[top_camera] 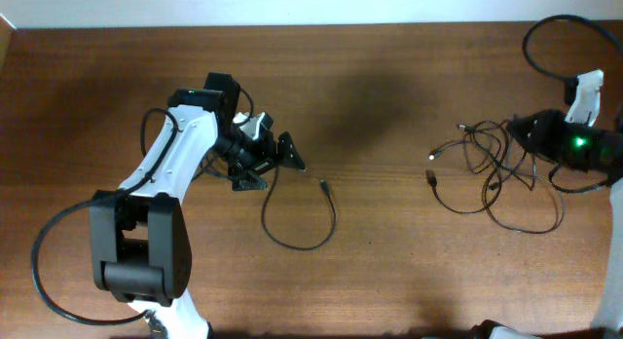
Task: Untangle cables
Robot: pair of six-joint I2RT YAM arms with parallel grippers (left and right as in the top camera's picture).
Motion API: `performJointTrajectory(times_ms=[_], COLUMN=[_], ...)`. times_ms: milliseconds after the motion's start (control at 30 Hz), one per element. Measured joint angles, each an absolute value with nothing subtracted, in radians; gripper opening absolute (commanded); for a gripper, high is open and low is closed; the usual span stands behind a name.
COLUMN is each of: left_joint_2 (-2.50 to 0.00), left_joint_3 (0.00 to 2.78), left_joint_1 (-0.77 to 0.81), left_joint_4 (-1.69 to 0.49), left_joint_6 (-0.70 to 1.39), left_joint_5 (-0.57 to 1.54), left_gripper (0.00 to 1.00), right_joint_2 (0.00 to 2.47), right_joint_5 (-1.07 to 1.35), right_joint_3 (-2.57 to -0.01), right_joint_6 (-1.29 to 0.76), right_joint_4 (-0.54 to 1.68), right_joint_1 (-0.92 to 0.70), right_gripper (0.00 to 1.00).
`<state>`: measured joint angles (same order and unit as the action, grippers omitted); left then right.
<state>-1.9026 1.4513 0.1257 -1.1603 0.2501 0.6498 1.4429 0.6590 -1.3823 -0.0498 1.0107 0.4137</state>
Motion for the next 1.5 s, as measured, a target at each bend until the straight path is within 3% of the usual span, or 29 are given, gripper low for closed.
performJointTrajectory(times_ms=[67, 267, 300, 433, 500, 600, 733, 967, 1100, 1333, 1400, 1500], left_joint_2=[-1.903, -1.903, -1.903, -1.903, -1.903, -1.903, -1.903, -1.986, -2.061, -2.061, -2.065, -2.068], left_joint_3=[1.451, 1.451, 1.451, 1.451, 1.451, 1.451, 1.451, 1.451, 1.451, 1.452, 1.505, 1.614], left_joint_1=[0.126, 0.126, 0.126, 0.126, 0.126, 0.128, 0.128, 0.128, 0.128, 0.125, 0.118, 0.075], left_joint_4=[-1.159, -1.156, -1.150, -1.085, -1.015, -0.915, -0.899, -0.921, -0.959, -0.964, -1.039, -1.144], left_joint_6=[0.250, 0.250, 0.250, 0.242, 0.240, 0.241, 0.284, 0.296, 0.297, 0.296, 0.296, 0.333], left_joint_5=[0.647, 0.567, 0.548, 0.411, 0.355, 0.242, 0.072, -0.025, -0.057, -0.046, 0.015, 0.065], left_gripper=[0.99, 0.99, 0.95, 0.31, 0.16, 0.15, 0.23, 0.26, 0.37, 0.29, 0.36, 0.57], right_joint_2=[1.484, 1.582, 1.590, 1.608, 1.608, 1.608, 1.609, 1.615, 1.617, 1.617, 1.617, 1.617], right_joint_5=[0.636, 0.624, 0.624, 0.625, 0.621, 0.620, 0.618, 0.609, 0.539, 0.442, 0.385, 0.343], right_joint_3=[-1.382, -1.383, -1.383, -1.383, -1.383, -1.382, -1.332, -1.111, -0.961, -0.815, -0.815, -0.815], right_joint_6=[-0.048, -0.048, -0.049, -0.049, -0.048, -0.047, -0.061, -0.258, -0.426, -0.601, -0.620, -0.629], right_joint_4=[1.018, 1.054, 1.073, 1.122, 1.123, 1.124, 1.077, 0.806, 0.636, 0.389, 0.388, 0.387], right_joint_1=[0.414, 0.414, 0.410, 0.334, 0.265, 0.148, -0.009, -0.253, -0.362, -0.496, -0.509, -0.511], right_gripper=[0.99, 0.99, 0.99, 0.99, 0.99, 0.85, 0.71, 0.47, 0.46, 0.46, 0.46, 0.47])
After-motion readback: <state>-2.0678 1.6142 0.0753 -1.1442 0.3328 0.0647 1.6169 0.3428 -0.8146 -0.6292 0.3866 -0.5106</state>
